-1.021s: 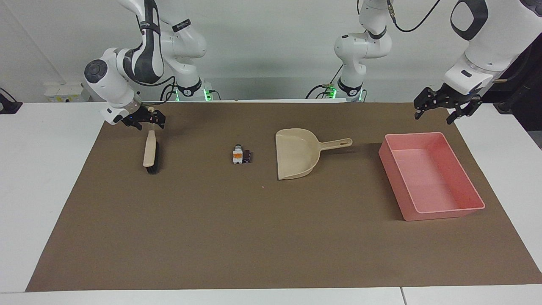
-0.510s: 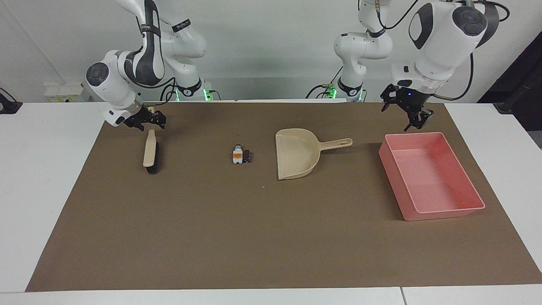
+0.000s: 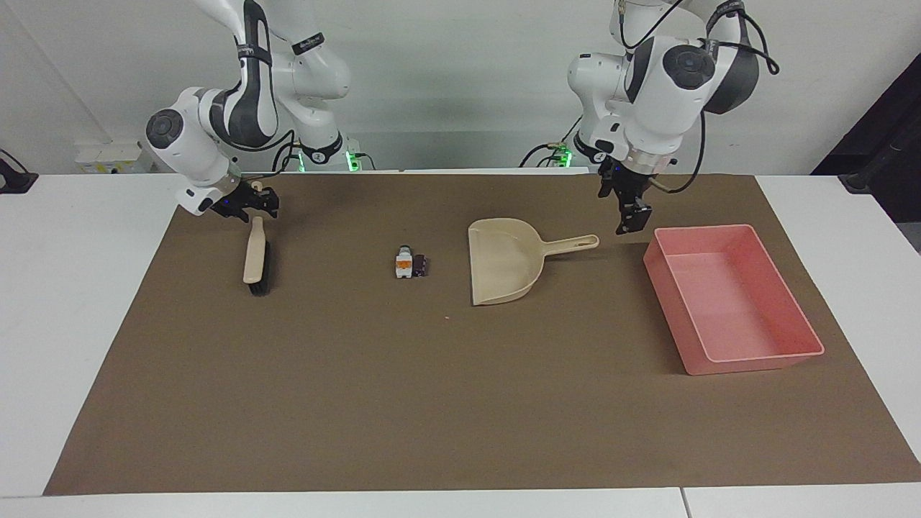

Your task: Clean e-waste and dump in bin

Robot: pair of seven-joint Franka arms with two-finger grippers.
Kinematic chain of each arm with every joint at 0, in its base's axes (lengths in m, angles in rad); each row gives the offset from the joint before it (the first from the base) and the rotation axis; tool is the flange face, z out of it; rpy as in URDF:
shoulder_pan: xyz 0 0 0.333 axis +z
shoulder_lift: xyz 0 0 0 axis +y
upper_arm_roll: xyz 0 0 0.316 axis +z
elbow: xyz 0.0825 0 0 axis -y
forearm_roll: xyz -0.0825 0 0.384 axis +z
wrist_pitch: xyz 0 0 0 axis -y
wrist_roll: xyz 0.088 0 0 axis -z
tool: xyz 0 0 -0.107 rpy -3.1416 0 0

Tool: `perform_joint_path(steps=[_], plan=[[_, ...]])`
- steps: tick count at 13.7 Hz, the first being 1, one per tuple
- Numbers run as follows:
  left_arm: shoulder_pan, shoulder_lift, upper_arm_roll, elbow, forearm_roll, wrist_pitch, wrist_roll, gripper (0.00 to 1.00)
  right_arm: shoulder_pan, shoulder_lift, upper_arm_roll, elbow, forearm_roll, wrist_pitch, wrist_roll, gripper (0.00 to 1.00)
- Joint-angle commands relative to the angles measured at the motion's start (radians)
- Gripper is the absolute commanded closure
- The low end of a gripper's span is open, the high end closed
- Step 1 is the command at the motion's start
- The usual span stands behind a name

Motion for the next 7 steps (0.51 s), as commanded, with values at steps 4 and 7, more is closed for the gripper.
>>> perform_joint_path(steps=[4,7], plan=[[-0.070,0.056,0.005,-0.115,0.004,0.190,-0.010,0.01,-0.015,-0.019,0.006,-0.020,0.004,0.004,-0.050,0.38],[-0.105,0.099,0.005,-0.123,0.004,0.202,-0.059,0.01,-0.015,-0.019,0.006,-0.020,0.004,0.006,-0.063,0.50]])
